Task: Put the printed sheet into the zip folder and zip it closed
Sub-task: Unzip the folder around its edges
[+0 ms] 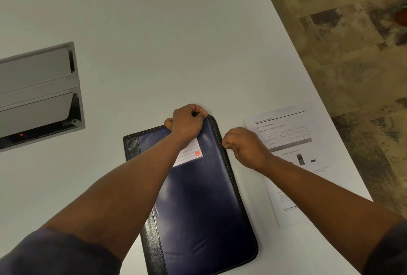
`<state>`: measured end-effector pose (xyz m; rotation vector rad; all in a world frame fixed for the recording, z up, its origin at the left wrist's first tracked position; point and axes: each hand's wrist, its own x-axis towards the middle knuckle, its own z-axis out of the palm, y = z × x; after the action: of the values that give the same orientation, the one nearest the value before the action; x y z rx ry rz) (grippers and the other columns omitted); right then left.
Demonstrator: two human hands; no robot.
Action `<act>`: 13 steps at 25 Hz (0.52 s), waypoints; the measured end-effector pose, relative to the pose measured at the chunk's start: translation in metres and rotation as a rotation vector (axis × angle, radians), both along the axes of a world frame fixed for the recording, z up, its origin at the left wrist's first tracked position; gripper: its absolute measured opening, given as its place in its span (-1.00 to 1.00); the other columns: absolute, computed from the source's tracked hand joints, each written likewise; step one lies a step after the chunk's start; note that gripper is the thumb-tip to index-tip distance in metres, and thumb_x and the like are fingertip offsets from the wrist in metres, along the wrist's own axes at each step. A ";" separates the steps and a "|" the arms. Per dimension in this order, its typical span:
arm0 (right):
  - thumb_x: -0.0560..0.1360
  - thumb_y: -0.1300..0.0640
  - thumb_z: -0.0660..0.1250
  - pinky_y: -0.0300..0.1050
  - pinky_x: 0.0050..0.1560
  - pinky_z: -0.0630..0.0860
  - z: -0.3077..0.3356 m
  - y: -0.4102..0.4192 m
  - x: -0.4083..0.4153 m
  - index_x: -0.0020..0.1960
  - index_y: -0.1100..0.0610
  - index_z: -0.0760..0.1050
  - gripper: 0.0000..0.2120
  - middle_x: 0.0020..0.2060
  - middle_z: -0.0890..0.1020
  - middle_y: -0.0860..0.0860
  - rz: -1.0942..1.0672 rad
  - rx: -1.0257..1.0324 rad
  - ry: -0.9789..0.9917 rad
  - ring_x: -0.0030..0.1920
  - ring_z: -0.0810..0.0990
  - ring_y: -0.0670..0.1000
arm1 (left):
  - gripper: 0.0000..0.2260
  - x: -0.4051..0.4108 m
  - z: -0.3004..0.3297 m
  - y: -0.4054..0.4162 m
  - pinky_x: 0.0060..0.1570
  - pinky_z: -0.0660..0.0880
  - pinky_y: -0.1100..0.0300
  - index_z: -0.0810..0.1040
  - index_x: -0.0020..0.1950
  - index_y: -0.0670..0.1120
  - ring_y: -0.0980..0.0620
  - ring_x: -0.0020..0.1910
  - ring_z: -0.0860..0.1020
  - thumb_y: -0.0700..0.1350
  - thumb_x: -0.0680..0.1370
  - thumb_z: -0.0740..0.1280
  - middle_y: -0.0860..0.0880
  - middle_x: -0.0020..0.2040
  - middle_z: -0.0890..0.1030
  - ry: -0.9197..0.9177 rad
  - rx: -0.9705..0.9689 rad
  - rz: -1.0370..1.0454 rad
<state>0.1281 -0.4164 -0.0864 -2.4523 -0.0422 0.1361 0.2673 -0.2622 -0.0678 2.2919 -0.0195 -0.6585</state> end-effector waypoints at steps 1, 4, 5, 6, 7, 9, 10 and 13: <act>0.45 0.40 0.38 -0.07 -0.14 0.53 0.000 0.001 -0.003 -0.13 0.18 0.65 -0.84 -0.19 0.67 0.06 0.000 0.004 -0.001 -0.19 0.58 0.10 | -0.82 0.000 0.000 0.000 0.14 0.19 0.04 0.59 -0.22 0.14 0.20 -0.02 0.53 -0.05 0.57 0.35 0.26 -0.19 0.62 0.000 -0.004 -0.001; 0.45 0.41 0.37 -0.09 -0.13 0.52 0.003 0.002 -0.010 -0.14 0.19 0.65 -0.84 -0.20 0.67 0.06 0.002 0.012 0.027 -0.18 0.58 0.09 | -0.82 0.000 0.000 0.000 0.17 0.20 0.03 0.59 -0.22 0.14 0.19 -0.02 0.53 -0.05 0.57 0.35 0.26 -0.18 0.62 0.005 -0.014 0.004; 0.45 0.41 0.37 -0.08 -0.14 0.53 0.005 0.002 -0.014 -0.14 0.19 0.65 -0.83 -0.20 0.67 0.06 0.016 0.006 0.044 -0.17 0.57 0.07 | -0.82 0.000 0.000 0.000 0.15 0.20 0.03 0.59 -0.22 0.14 0.20 -0.05 0.52 -0.05 0.57 0.35 0.25 -0.18 0.62 -0.001 -0.005 0.006; 0.45 0.42 0.36 -0.06 -0.14 0.55 0.006 0.003 -0.021 -0.15 0.19 0.65 -0.82 -0.20 0.67 0.06 0.034 -0.003 0.069 -0.17 0.56 0.05 | -0.82 -0.001 0.001 0.000 0.12 0.18 0.05 0.60 -0.21 0.14 0.22 -0.08 0.50 -0.05 0.58 0.34 0.25 -0.18 0.61 -0.005 0.004 0.006; 0.45 0.43 0.35 -0.04 -0.14 0.56 0.008 0.003 -0.028 -0.15 0.18 0.65 -0.81 -0.19 0.67 0.06 0.050 -0.014 0.102 -0.16 0.55 0.04 | -0.83 -0.001 0.002 0.000 0.09 0.17 0.06 0.60 -0.20 0.14 0.24 -0.11 0.48 -0.05 0.58 0.34 0.25 -0.19 0.61 -0.007 0.013 0.006; 0.43 0.47 0.34 -0.01 -0.12 0.58 0.011 0.006 -0.045 -0.15 0.18 0.65 -0.77 -0.18 0.66 0.06 0.066 -0.034 0.161 -0.15 0.55 0.03 | -0.84 -0.002 0.002 0.000 0.08 0.16 0.06 0.59 -0.19 0.14 0.26 -0.13 0.47 -0.04 0.58 0.34 0.25 -0.19 0.60 -0.008 0.023 -0.002; 0.42 0.48 0.33 0.00 -0.11 0.59 0.011 0.007 -0.053 -0.15 0.18 0.65 -0.75 -0.18 0.66 0.06 0.066 -0.037 0.180 -0.15 0.56 0.03 | -0.84 -0.002 0.002 0.000 0.09 0.17 0.06 0.59 -0.19 0.14 0.24 -0.12 0.47 -0.03 0.58 0.34 0.25 -0.18 0.60 -0.009 0.023 -0.005; 0.42 0.49 0.32 -0.04 -0.05 0.60 0.014 0.013 -0.078 -0.09 0.16 0.66 -0.72 -0.12 0.66 0.04 0.056 -0.054 0.240 -0.10 0.58 0.03 | -0.82 -0.003 0.001 0.000 0.11 0.17 0.05 0.58 -0.21 0.14 0.17 -0.04 0.50 -0.02 0.59 0.33 0.26 -0.18 0.60 -0.035 0.032 -0.013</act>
<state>0.0504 -0.4038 -0.0729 -2.4723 -0.0020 0.4609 0.2647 -0.2618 -0.0670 2.3351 -0.0402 -0.6296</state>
